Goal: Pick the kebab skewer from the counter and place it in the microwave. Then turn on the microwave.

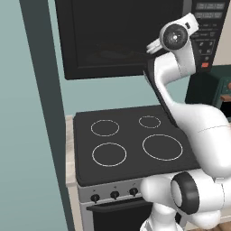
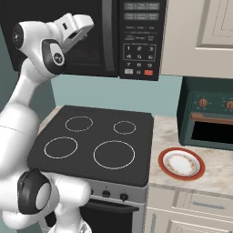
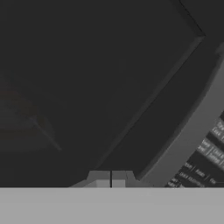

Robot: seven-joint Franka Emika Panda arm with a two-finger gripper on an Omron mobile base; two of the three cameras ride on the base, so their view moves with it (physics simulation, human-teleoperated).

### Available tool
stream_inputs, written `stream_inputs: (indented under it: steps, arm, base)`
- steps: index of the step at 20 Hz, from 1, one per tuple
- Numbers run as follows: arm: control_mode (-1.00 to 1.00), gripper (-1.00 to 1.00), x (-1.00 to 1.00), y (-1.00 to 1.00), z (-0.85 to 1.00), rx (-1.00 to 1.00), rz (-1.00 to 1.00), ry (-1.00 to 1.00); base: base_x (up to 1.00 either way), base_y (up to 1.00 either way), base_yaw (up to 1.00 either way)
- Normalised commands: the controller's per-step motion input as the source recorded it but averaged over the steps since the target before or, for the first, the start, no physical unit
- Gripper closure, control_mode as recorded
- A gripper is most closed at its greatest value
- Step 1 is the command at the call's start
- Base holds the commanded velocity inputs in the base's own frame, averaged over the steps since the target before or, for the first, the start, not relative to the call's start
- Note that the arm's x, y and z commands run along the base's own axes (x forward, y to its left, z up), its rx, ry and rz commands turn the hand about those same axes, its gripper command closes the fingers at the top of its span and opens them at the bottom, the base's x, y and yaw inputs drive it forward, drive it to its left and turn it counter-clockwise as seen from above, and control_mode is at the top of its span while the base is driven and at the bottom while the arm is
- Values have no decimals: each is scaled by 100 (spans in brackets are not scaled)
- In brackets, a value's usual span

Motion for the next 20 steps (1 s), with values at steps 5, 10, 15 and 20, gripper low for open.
stream_inputs:
  steps: [5,10,15,20]
  arm:
    - [-100,100,-34,-22,0,15,2,6]
    - [-100,100,-5,-33,0,26,0,6]
    - [-100,100,0,-38,0,28,0,2]
    - [-100,100,-14,-24,0,31,0,2]
  base:
    - [0,0,0]
    - [0,0,0]
    - [0,0,0]
    - [0,0,0]
